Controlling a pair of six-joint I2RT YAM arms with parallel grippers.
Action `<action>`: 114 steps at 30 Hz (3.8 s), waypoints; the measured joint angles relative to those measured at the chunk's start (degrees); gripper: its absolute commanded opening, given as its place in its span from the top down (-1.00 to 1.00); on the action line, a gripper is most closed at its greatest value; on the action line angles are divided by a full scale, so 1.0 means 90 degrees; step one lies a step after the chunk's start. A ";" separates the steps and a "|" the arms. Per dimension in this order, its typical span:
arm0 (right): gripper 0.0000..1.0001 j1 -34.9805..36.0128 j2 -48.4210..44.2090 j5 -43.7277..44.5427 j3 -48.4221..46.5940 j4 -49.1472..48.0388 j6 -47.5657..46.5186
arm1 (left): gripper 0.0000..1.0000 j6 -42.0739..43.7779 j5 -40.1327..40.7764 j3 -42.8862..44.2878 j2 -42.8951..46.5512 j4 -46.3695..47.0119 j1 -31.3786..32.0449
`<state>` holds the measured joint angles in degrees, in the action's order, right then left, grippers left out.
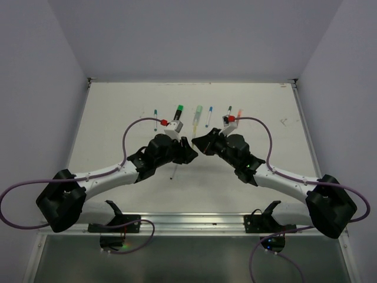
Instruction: Open the pen caps
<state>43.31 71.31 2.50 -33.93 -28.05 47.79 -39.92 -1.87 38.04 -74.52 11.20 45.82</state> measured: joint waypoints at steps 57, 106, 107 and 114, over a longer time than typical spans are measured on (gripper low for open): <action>0.97 -0.0202 0.0452 -0.0039 -0.0729 0.1234 -0.0192 | 1.00 0.1061 -0.0576 -0.0500 0.0131 -0.0002 0.0376; 1.00 -0.2142 0.1105 -0.0780 -0.1690 0.2754 -0.0865 | 0.81 0.0287 0.0971 0.0372 -0.1066 -0.2412 0.0959; 1.00 -0.2076 0.1141 -0.0804 -0.1615 0.2752 -0.0867 | 0.81 0.0272 0.1039 0.0444 -0.1161 -0.2460 0.0959; 1.00 -0.1698 0.1484 -0.0908 -0.1343 0.2601 -0.0852 | 0.78 0.0148 0.1319 0.0852 -0.1761 -0.2754 0.0959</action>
<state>28.03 84.66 -5.67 -46.02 -4.64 40.12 -38.59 10.00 45.71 -90.37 -13.58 54.46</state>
